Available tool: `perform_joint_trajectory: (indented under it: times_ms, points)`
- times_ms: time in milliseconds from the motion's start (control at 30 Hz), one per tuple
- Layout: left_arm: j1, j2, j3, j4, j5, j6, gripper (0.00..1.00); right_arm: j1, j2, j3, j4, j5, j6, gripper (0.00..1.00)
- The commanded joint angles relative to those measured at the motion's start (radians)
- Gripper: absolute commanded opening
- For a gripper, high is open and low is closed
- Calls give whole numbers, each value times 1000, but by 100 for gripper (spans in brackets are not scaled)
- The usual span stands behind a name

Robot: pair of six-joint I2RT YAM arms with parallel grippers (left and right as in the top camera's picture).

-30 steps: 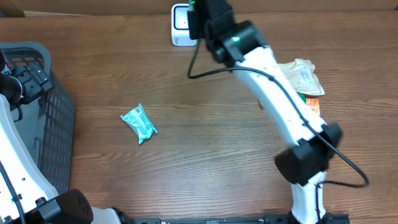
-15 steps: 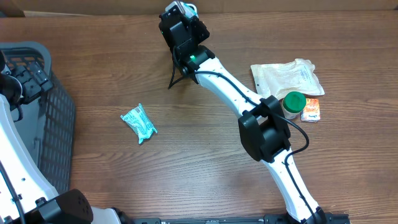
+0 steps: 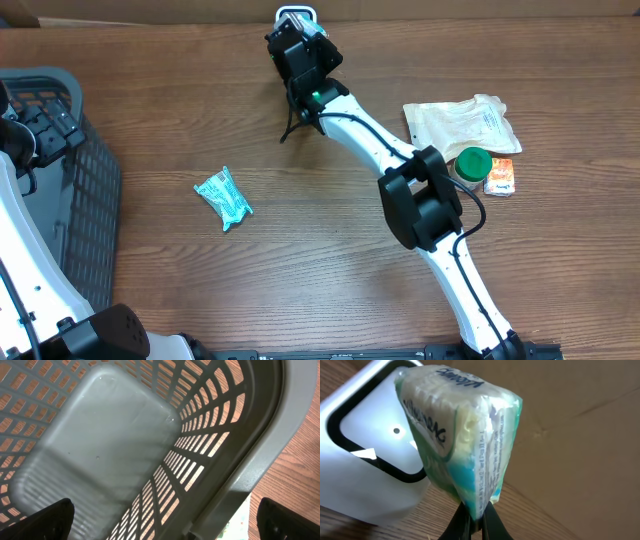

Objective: Scan the item barcode
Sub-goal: 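Hold the teal packet in front of the scanner window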

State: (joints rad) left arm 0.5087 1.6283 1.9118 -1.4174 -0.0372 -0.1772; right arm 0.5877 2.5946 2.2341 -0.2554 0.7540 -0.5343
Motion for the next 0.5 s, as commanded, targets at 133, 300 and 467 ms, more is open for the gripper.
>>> perform_joint_trajectory:
  times_ms: [133,300,467]
  points:
    - [2,3,7,1,2,-6,100,-13,11,11,13,-54,-22,4]
    - [2,3,7,1,2,-6,99,-13,11,11,19,-53,-88,4]
    - [2,3,7,1,2,-6,99,-13,11,11,21,-49,-293,4]
